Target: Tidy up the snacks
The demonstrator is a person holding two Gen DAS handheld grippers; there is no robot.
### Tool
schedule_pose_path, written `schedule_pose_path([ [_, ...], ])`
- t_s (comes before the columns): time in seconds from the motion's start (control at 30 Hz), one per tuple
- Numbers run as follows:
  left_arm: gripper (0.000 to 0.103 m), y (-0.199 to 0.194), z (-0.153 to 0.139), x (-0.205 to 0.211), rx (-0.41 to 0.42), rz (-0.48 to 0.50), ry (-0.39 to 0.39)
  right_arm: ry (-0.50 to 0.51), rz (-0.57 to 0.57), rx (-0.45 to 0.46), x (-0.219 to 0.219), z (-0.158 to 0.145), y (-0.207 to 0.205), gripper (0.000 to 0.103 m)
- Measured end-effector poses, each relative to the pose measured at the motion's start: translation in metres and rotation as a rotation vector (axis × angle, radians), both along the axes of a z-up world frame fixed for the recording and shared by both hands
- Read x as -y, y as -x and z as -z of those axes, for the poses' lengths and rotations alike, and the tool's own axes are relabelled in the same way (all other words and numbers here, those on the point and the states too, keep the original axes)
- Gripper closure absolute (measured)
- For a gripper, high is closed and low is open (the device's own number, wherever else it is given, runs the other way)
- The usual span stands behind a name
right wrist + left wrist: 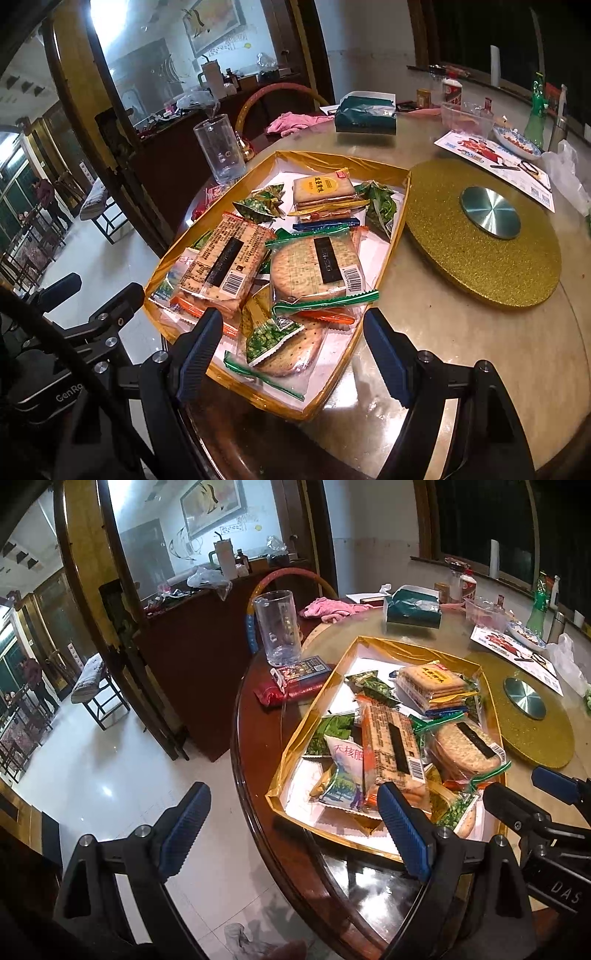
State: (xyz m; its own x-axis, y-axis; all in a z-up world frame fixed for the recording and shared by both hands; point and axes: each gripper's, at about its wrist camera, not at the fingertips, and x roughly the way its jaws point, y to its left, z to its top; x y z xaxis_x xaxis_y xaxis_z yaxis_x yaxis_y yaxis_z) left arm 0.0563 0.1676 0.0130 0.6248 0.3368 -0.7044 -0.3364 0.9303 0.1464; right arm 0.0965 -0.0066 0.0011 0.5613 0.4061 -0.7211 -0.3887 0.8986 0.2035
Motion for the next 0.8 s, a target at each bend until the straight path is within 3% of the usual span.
schedule_pose_path([
  [0.8,0.012,-0.011,-0.002,0.001,-0.011,0.023,0.012,0.01,0.003,0.001,0.0,-0.001,-0.002,0.024],
])
